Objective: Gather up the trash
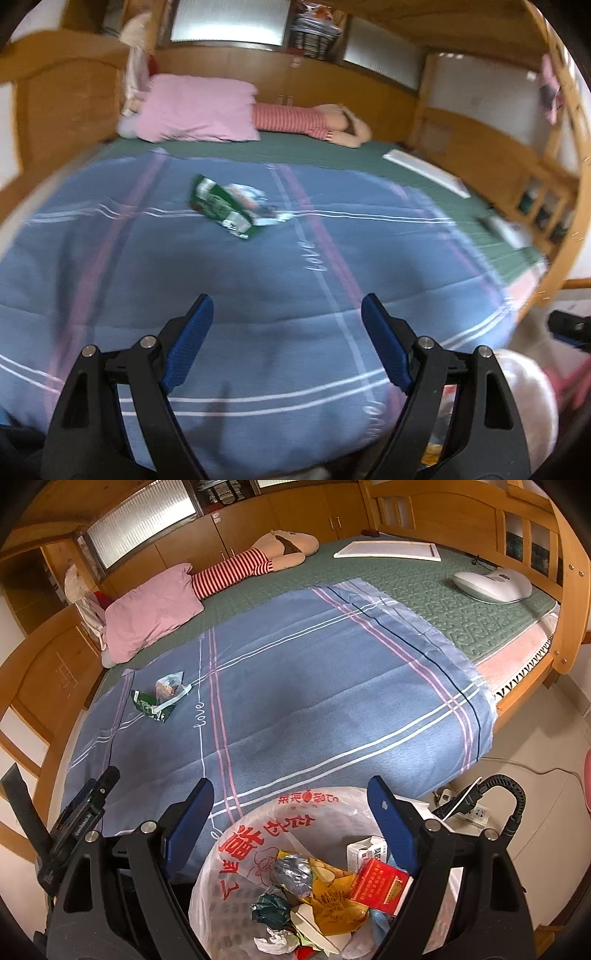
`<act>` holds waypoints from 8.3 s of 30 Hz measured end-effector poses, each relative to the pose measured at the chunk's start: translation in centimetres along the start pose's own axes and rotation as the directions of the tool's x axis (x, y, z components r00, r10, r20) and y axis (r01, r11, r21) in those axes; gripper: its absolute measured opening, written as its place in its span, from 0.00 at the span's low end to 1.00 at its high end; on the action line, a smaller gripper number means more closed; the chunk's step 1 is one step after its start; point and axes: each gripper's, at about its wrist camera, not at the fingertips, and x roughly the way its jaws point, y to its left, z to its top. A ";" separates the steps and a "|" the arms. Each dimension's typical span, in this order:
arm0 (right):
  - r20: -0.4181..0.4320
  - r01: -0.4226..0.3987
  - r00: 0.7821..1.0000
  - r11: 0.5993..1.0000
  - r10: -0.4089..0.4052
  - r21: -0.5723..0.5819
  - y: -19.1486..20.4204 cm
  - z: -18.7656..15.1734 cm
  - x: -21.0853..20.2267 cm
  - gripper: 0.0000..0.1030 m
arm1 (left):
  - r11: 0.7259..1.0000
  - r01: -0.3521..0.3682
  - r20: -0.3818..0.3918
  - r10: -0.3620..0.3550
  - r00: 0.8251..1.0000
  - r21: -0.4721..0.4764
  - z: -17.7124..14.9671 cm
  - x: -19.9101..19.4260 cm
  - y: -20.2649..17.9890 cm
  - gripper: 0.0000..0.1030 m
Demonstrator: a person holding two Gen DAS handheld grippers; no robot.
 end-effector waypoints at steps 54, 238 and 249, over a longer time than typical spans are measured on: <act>-0.010 -0.050 0.999 0.998 0.049 -0.034 2.8 3.9 3.3 0.81 | 0.823 -0.283 -0.161 0.234 0.959 -0.492 7.1 6.5 16.9 0.61; 0.233 0.166 0.966 0.958 -0.110 -0.235 3.7 -3.4 -11.6 0.92 | 0.990 -0.092 0.035 0.089 0.995 0.102 0.1 -20.0 -7.5 0.97; 0.233 0.165 0.966 0.959 -0.111 -0.228 3.5 -3.5 -11.4 0.92 | 0.991 -0.088 0.034 0.085 0.996 0.103 0.0 -20.0 -7.4 0.97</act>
